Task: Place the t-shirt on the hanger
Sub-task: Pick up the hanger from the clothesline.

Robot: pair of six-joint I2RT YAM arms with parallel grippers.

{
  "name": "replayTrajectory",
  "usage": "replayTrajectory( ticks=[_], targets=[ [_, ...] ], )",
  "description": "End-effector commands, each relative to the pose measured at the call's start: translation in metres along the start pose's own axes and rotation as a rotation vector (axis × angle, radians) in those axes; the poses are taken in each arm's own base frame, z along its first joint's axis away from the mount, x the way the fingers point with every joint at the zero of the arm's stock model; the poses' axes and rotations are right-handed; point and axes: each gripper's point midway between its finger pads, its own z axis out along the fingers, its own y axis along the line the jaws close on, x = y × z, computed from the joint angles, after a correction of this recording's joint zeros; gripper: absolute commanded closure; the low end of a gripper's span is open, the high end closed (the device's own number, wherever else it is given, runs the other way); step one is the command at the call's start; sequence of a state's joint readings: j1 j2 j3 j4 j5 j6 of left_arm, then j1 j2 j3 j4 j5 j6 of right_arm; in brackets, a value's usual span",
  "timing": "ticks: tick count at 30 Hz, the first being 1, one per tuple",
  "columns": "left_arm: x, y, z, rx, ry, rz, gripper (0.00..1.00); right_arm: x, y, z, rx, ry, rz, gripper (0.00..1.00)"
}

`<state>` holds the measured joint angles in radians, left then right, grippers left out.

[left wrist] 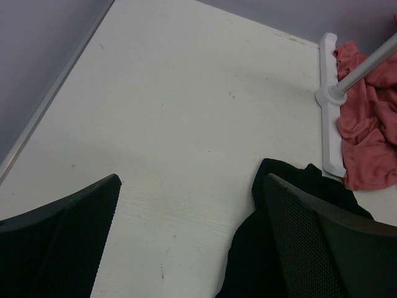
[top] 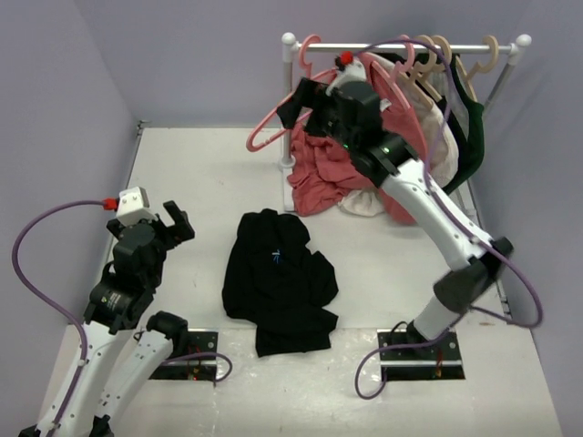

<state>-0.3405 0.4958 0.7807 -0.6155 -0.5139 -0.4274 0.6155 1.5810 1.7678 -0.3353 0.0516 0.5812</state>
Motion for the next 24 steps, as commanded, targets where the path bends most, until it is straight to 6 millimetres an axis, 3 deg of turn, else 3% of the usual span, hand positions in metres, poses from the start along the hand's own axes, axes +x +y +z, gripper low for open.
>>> replayTrajectory(
  ticks=[1, 4, 8, 13, 16, 18, 20, 24],
  targets=[
    [-0.004, -0.004, 0.003, 0.016, -0.015, -0.003, 0.00, -0.004, -0.005, 0.038, 0.249, -0.086, -0.107, 0.01],
    [-0.002, -0.007, 0.005, 0.028, -0.005, 0.004, 0.00, -0.024, 0.007, 0.057, 0.331, -0.165, -0.160, 0.01],
    [0.000, -0.010, 0.006, 0.044, 0.003, 0.012, 0.00, -0.008, 0.005, 0.086, 0.373, -0.186, -0.241, 0.04],
    [-0.001, -0.012, 0.004, 0.057, -0.003, 0.008, 0.00, 0.025, -0.028, 0.097, 0.479, -0.141, -0.298, 0.15],
    [-0.002, -0.012, 0.003, 0.064, -0.009, 0.007, 0.00, 0.033, -0.042, 0.087, 0.512, -0.125, -0.308, 0.23],
    [-0.003, -0.012, 0.003, 0.064, -0.011, 0.007, 0.00, 0.020, -0.038, 0.072, 0.503, -0.158, -0.288, 0.27],
    [-0.003, -0.012, 0.002, 0.066, -0.011, 0.006, 0.00, 0.028, -0.046, 0.065, 0.509, -0.155, -0.292, 0.35],
    [-0.003, -0.012, 0.001, 0.070, -0.016, 0.002, 0.00, 0.022, -0.051, 0.033, 0.496, -0.178, -0.279, 0.44]
  ],
)
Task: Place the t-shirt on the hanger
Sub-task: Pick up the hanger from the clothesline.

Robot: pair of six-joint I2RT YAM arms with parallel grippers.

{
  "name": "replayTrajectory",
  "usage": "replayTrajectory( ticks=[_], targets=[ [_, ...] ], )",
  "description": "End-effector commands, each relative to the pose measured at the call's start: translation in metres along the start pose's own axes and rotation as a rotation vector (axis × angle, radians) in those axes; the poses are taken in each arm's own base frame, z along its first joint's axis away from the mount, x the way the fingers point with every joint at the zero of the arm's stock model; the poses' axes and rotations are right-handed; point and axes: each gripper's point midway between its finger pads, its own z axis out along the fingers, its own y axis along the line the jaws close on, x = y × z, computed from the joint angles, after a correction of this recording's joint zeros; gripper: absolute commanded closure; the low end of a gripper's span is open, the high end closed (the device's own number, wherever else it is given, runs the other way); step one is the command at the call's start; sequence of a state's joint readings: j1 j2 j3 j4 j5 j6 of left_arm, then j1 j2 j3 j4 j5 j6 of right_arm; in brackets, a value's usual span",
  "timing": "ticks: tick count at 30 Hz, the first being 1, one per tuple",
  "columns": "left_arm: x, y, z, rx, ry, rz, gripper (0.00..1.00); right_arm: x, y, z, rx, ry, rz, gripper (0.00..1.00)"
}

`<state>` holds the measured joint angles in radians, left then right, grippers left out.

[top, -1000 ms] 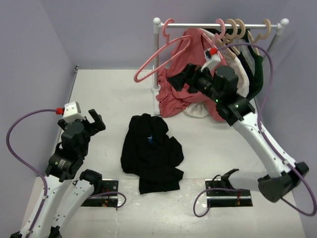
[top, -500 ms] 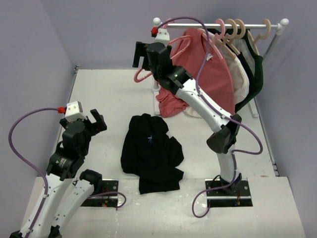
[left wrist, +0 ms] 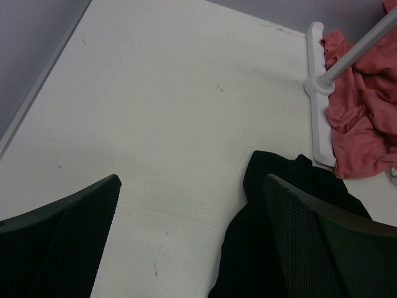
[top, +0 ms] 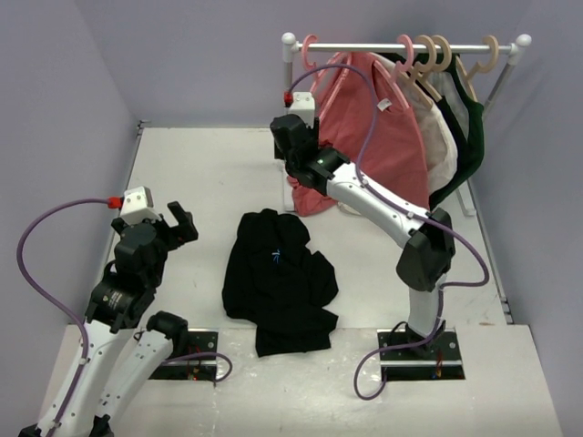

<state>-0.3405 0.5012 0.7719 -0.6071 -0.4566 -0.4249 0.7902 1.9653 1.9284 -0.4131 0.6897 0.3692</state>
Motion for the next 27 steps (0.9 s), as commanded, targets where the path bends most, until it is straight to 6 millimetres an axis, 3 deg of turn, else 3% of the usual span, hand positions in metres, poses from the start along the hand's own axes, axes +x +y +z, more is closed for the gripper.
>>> replayTrajectory(
  ticks=[1, 4, 10, 13, 18, 22, 27],
  targets=[
    [-0.010, -0.003, 0.000, 0.020, -0.044, -0.002, 0.00, -0.068, -0.035, -0.055, -0.004, -0.176, 0.139, 0.45],
    [-0.011, -0.003, -0.001, 0.024, -0.048, -0.004, 0.00, -0.059, -0.052, -0.063, 0.009, -0.172, 0.120, 0.59],
    [-0.010, -0.004, -0.002, 0.030, -0.048, -0.004, 0.00, -0.053, -0.073, -0.074, 0.003, -0.178, 0.108, 0.63],
    [-0.011, -0.004, -0.002, 0.031, -0.051, -0.006, 0.00, -0.052, -0.082, -0.075, 0.005, -0.173, 0.104, 0.74],
    [-0.011, -0.003, -0.003, 0.030, -0.052, -0.006, 0.00, -0.040, -0.090, -0.056, -0.037, -0.122, 0.119, 0.72],
    [-0.012, -0.003, -0.003, 0.028, -0.055, -0.009, 0.00, -0.029, -0.100, -0.029, -0.044, -0.064, 0.088, 0.59],
    [-0.011, -0.003, -0.003, 0.028, -0.055, -0.008, 0.00, -0.032, -0.090, -0.032, -0.140, -0.042, 0.037, 0.56]
  ],
)
